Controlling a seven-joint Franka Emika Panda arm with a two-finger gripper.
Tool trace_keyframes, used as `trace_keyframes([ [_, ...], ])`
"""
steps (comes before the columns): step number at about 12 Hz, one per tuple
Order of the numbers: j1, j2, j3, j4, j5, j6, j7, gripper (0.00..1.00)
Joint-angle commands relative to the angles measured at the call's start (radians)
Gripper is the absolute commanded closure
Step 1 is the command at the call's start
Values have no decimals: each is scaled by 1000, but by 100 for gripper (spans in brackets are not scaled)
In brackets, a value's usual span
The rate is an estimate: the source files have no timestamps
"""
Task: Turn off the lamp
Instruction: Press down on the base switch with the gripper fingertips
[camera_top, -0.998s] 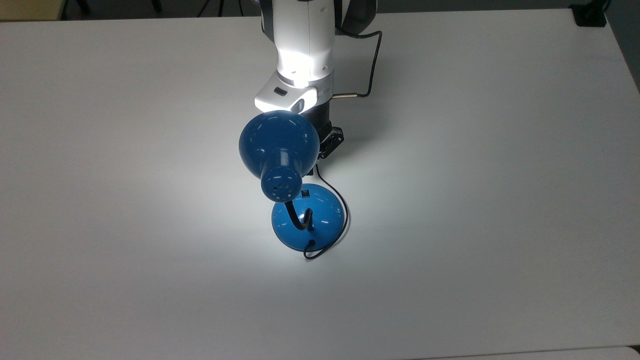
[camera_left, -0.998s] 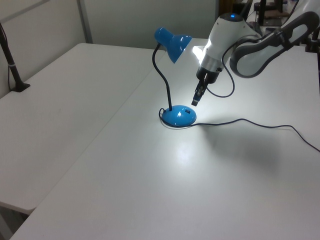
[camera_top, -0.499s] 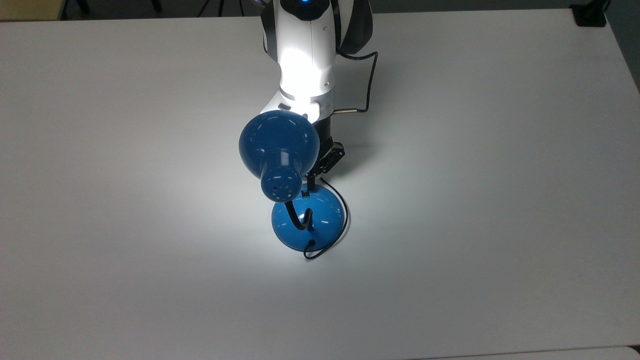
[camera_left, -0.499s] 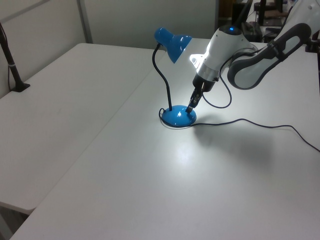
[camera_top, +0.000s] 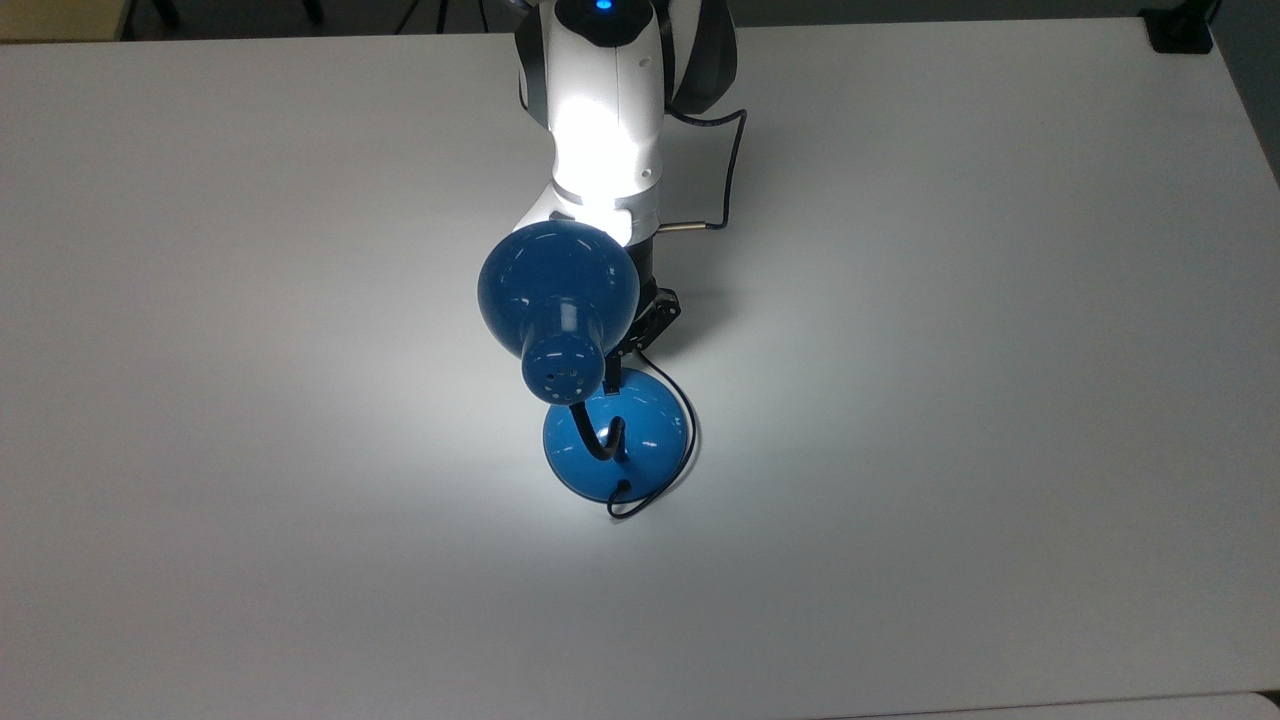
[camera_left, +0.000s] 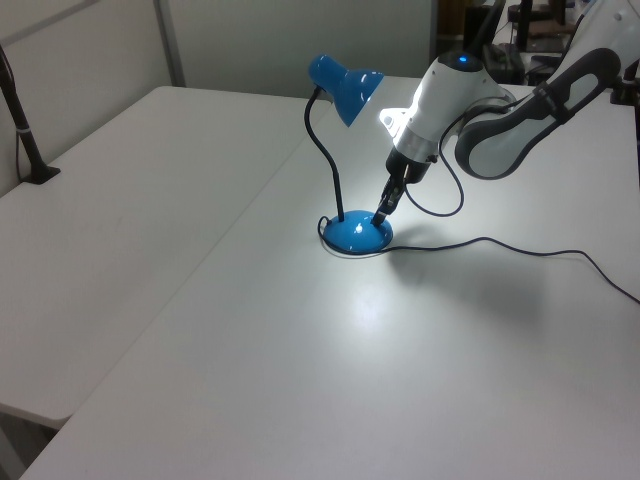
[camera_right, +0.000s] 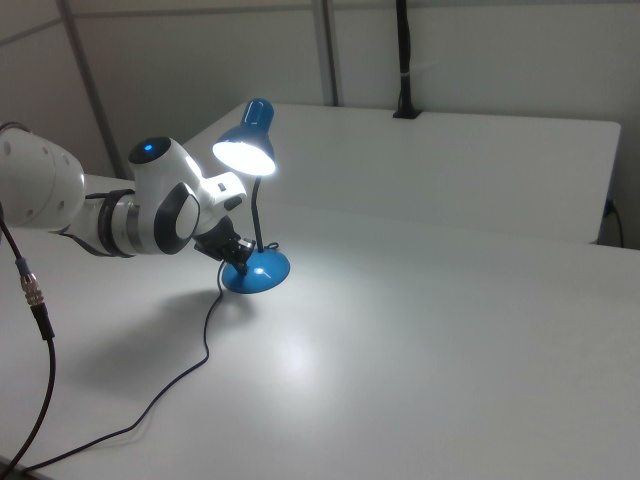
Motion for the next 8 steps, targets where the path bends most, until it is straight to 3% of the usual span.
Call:
trace_keyframes([
  [1, -13, 14, 3, 0, -22, 23, -11, 100],
  [8, -13, 49, 3, -2, -29, 40, -11, 100],
])
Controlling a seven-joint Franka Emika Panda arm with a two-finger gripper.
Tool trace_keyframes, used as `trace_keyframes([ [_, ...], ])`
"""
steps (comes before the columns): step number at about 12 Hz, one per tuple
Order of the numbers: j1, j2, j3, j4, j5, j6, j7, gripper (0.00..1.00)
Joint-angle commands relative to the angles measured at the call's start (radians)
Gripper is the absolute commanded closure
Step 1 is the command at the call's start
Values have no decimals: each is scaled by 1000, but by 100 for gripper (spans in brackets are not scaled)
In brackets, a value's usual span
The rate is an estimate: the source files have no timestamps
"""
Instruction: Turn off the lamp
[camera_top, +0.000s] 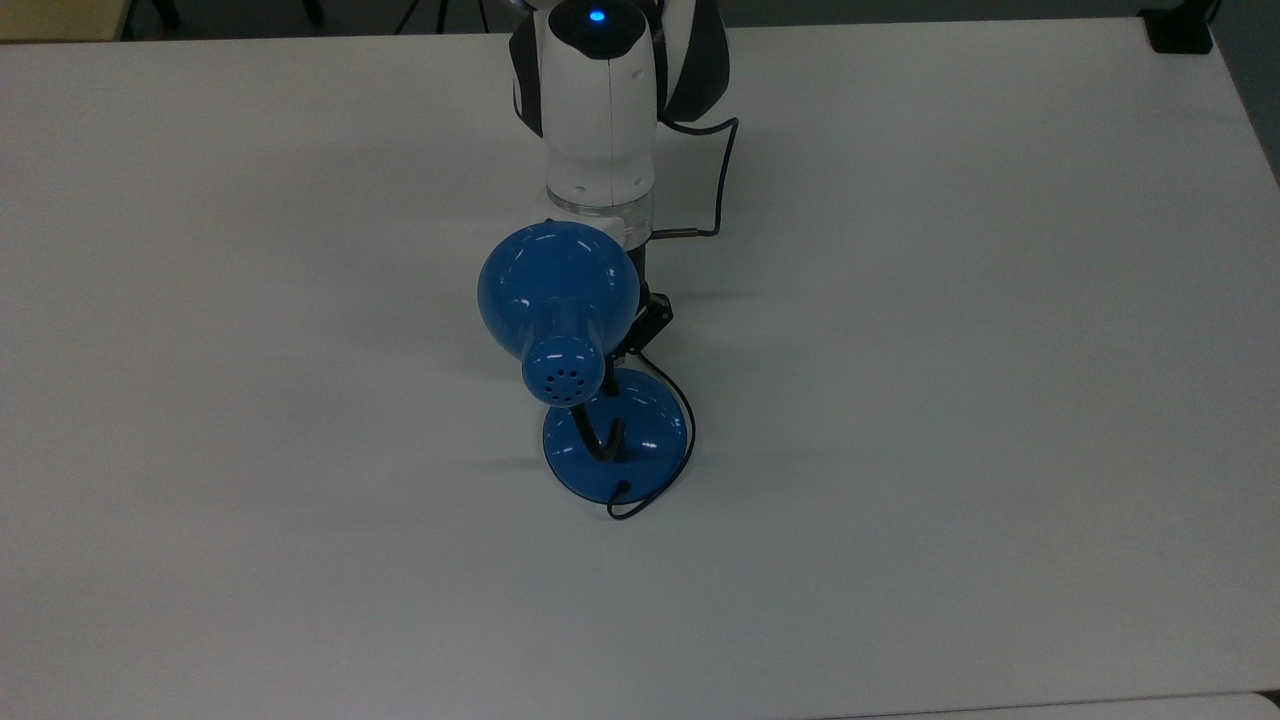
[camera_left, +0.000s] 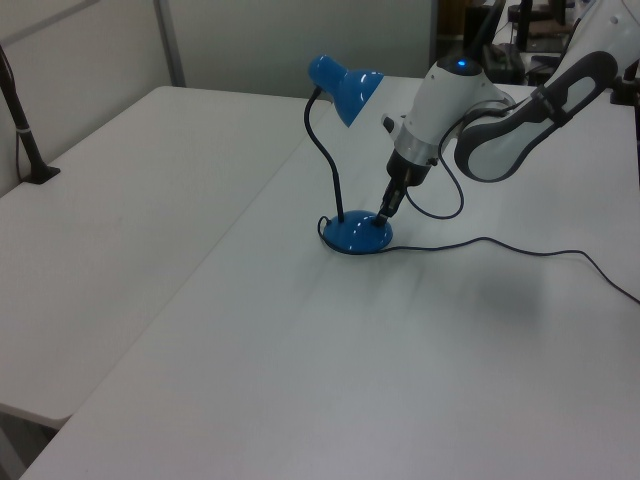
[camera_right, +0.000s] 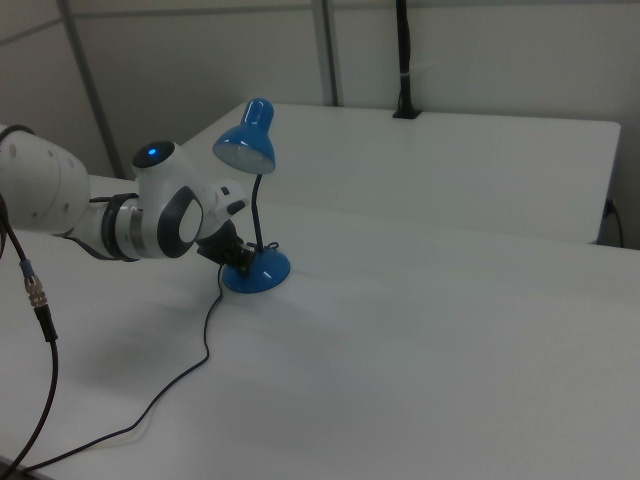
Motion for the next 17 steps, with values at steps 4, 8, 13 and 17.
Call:
trace_keyframes([
  [4, -10, -50, 4, -15, -16, -127, 6, 100],
  [8, -7, -213, 4, -7, -4, -442, 7, 99],
  [13, -2, -340, 1, 108, 19, -793, 7, 93],
  [17, -2, -362, -7, 290, 94, -1049, 4, 52],
])
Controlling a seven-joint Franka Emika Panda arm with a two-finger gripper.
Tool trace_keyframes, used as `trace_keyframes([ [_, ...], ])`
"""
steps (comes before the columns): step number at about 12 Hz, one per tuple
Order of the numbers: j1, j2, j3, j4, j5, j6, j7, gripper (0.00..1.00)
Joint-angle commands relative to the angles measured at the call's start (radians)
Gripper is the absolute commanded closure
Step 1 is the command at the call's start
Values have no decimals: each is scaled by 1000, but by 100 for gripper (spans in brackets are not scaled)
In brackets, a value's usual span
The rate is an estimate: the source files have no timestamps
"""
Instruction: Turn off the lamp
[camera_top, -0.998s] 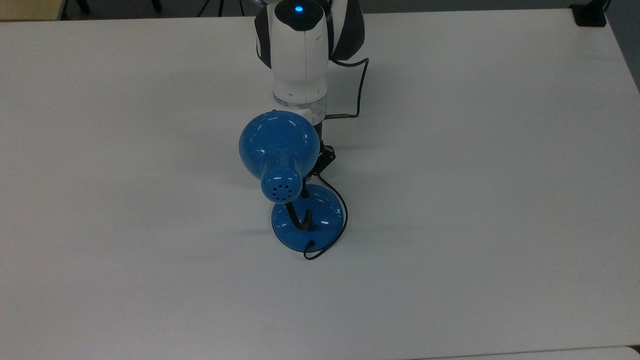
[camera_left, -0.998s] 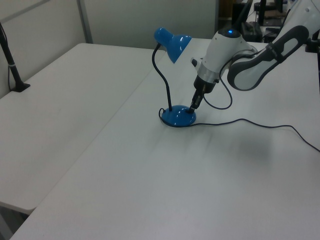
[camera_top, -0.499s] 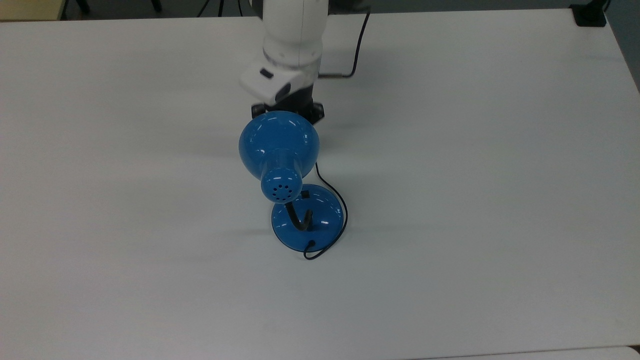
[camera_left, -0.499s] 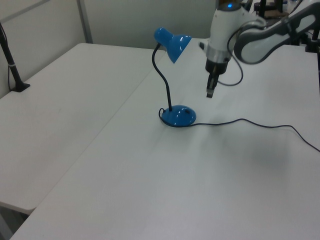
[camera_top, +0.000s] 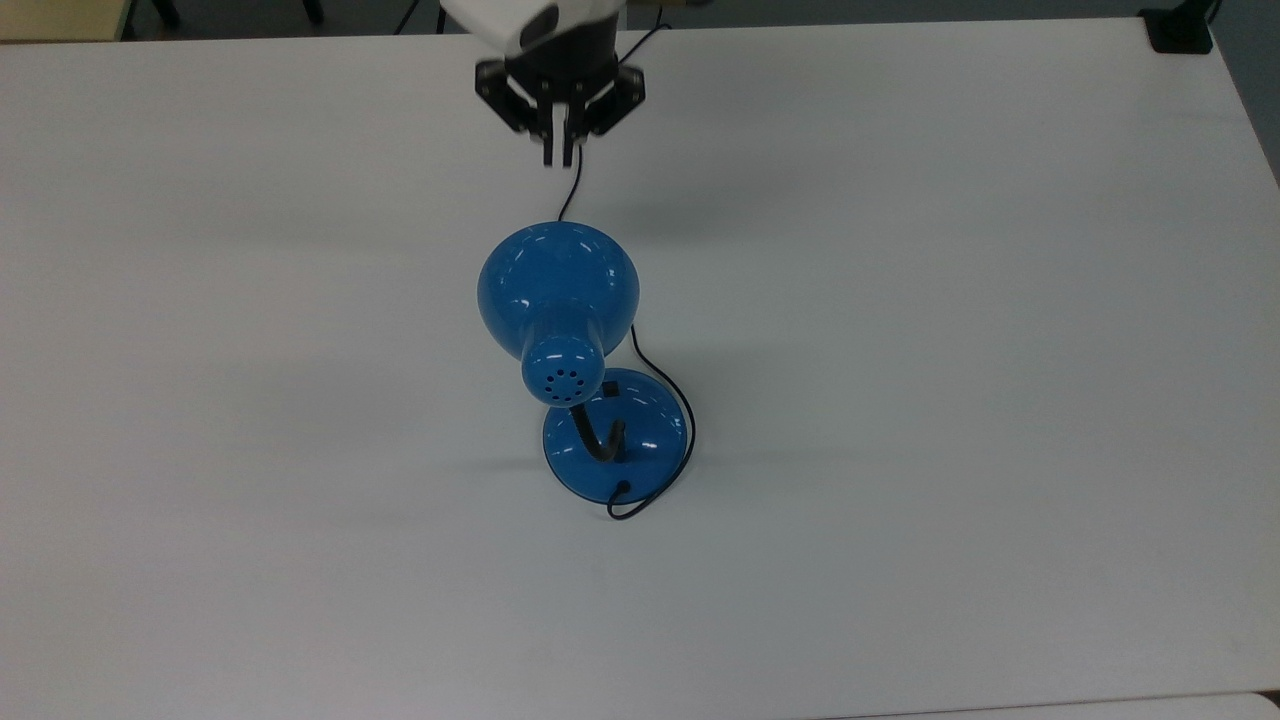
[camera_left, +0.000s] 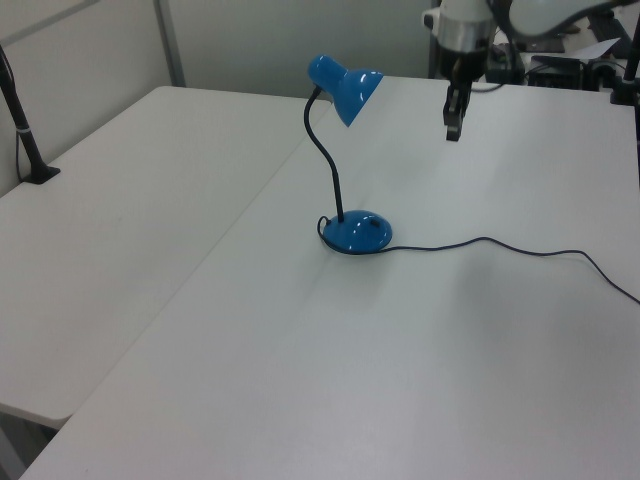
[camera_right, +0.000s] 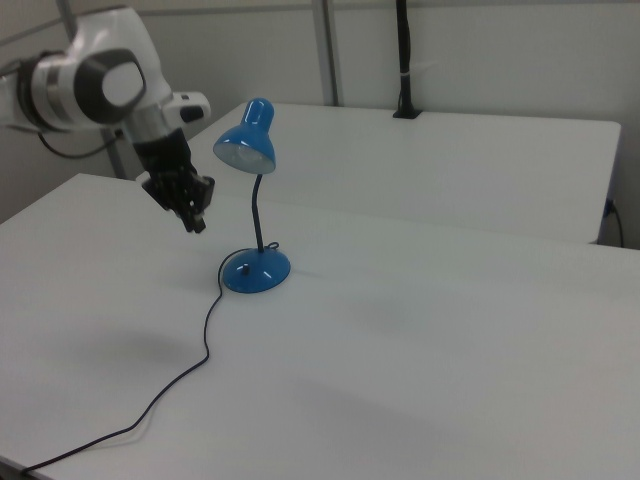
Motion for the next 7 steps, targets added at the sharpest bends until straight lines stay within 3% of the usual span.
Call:
trace_keyframes([
  [1, 3, -2, -6, 169, 35, -233, -3, 39],
  [4, 3, 0, -5, 203, 33, -249, 1, 0],
  [7, -4, -2, -8, 203, 30, -250, 1, 0],
])
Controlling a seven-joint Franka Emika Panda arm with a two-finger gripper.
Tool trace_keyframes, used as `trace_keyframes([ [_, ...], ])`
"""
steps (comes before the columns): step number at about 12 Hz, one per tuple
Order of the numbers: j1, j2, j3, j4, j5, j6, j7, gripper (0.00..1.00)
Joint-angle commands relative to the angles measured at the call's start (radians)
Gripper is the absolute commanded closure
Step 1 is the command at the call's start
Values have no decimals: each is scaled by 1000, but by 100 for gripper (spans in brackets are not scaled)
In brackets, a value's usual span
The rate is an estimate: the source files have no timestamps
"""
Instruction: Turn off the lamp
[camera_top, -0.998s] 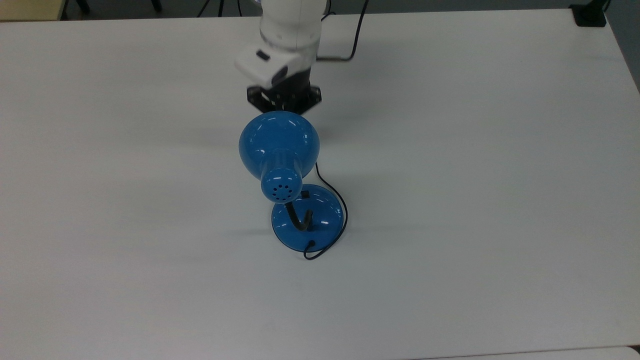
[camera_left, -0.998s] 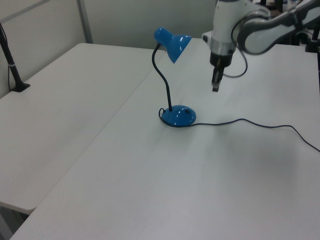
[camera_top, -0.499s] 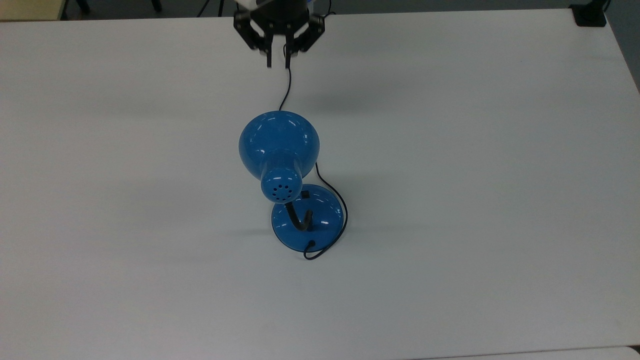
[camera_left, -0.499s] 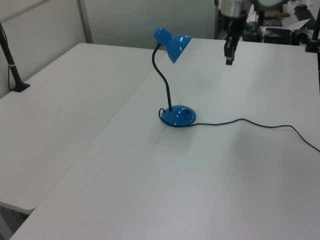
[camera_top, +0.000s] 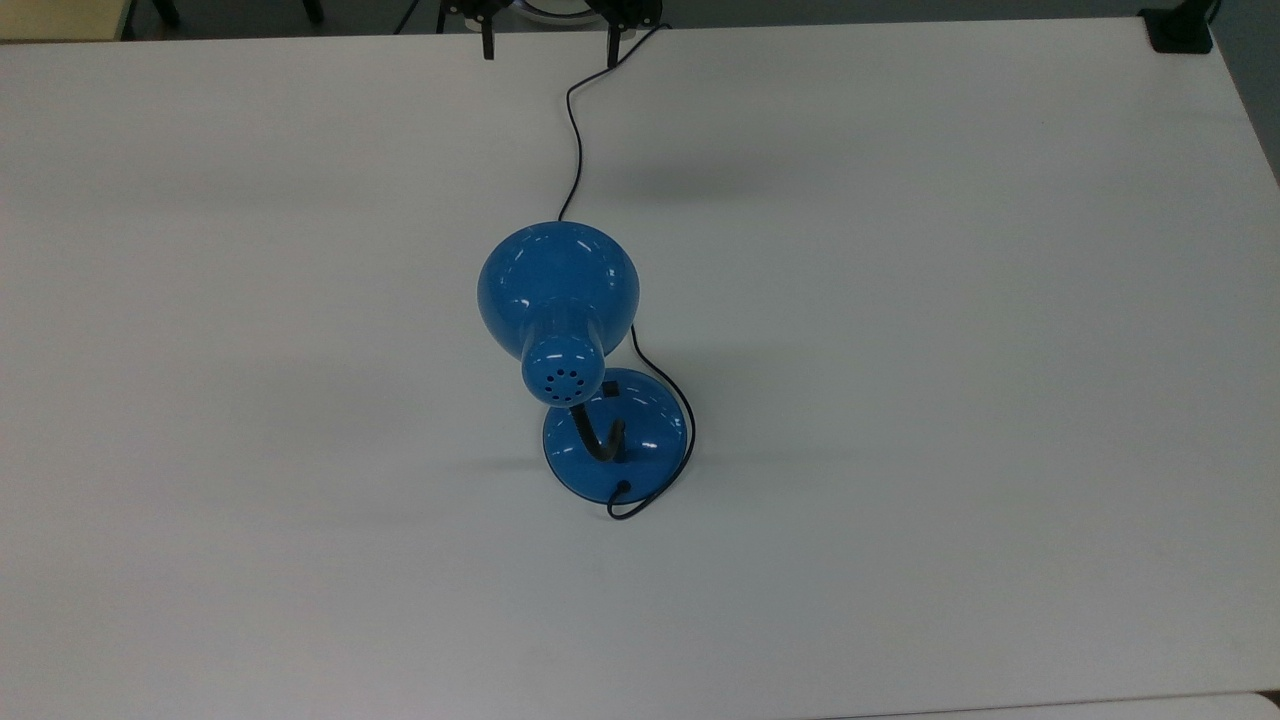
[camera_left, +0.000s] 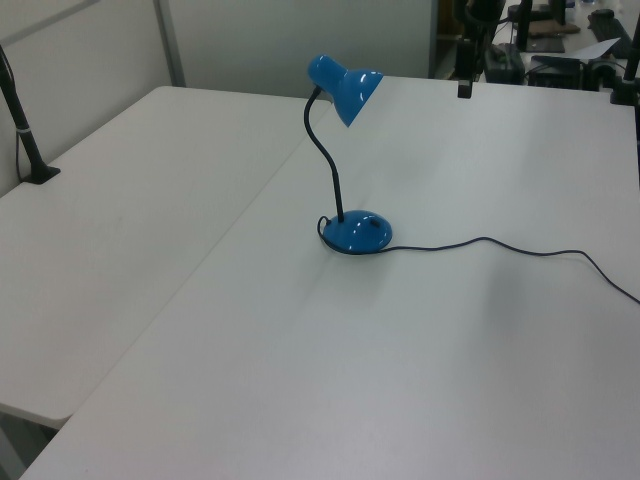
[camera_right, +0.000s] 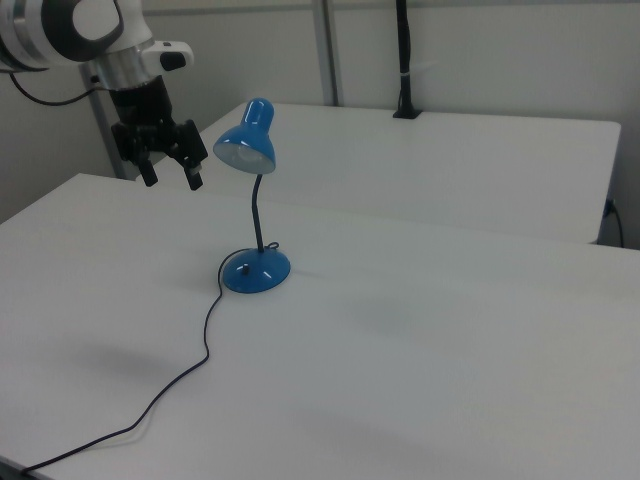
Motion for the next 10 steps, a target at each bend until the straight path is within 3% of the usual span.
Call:
trace_keyframes([
  [1, -5, 9, -8, 21, 12, -24, 1, 0],
  [10, -13, 6, -20, 24, 6, -29, -5, 0],
])
